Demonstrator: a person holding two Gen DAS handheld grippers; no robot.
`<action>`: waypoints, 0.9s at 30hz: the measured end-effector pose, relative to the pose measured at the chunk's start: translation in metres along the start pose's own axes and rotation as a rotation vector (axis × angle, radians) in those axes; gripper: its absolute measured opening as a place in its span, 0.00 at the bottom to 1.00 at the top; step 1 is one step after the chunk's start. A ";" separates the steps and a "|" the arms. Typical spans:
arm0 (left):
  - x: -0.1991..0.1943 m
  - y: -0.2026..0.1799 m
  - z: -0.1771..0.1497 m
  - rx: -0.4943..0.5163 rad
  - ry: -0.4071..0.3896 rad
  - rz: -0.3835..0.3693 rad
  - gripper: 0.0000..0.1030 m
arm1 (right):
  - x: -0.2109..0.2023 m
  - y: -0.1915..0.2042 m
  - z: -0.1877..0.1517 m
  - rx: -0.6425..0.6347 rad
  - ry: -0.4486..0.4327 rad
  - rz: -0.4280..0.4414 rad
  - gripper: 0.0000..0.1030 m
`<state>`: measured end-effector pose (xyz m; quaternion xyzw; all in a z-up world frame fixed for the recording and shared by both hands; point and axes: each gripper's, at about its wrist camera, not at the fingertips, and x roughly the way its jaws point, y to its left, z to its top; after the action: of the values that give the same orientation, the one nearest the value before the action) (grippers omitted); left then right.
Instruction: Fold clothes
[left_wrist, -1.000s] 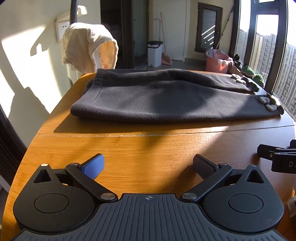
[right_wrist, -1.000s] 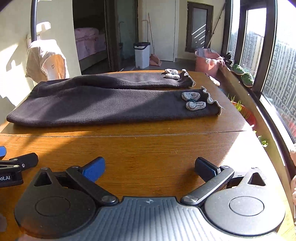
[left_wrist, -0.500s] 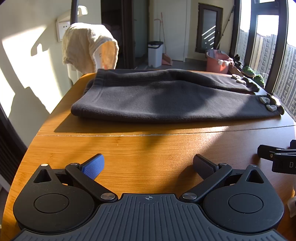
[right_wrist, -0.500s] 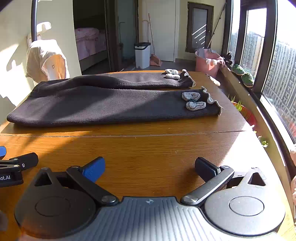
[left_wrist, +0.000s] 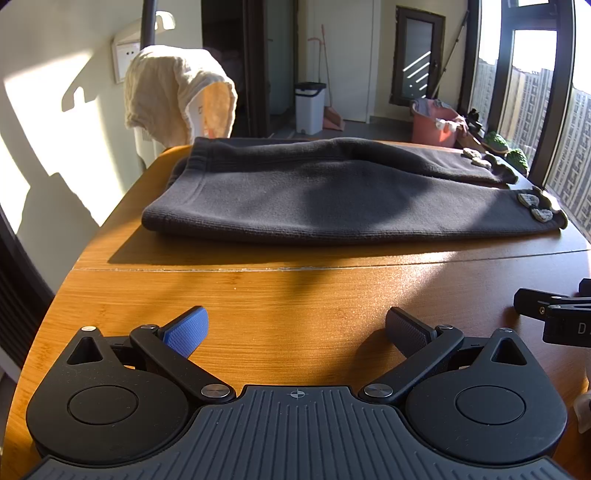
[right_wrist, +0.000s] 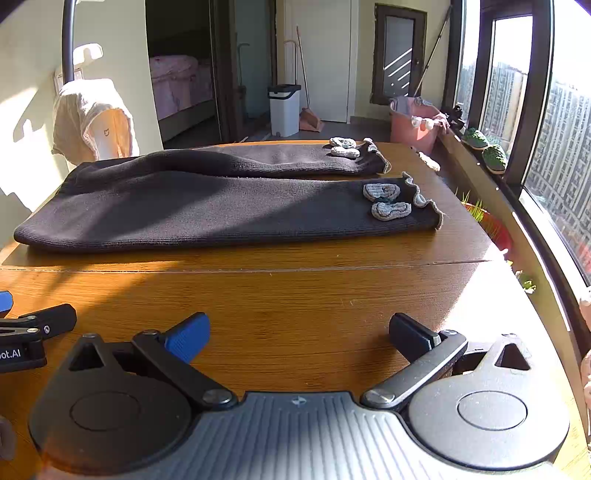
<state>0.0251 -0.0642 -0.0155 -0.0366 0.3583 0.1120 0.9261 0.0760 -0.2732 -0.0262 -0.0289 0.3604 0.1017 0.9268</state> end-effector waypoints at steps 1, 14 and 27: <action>0.000 0.000 0.000 0.000 0.000 0.000 1.00 | 0.000 0.000 0.000 0.000 0.000 0.000 1.00; 0.000 0.000 0.000 -0.001 -0.002 0.000 1.00 | 0.000 -0.002 0.000 0.000 -0.001 0.002 1.00; 0.000 0.000 0.000 -0.002 -0.004 0.000 1.00 | 0.000 -0.003 -0.001 -0.001 -0.001 0.003 1.00</action>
<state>0.0247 -0.0642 -0.0156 -0.0373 0.3564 0.1121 0.9268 0.0757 -0.2764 -0.0271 -0.0286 0.3598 0.1034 0.9269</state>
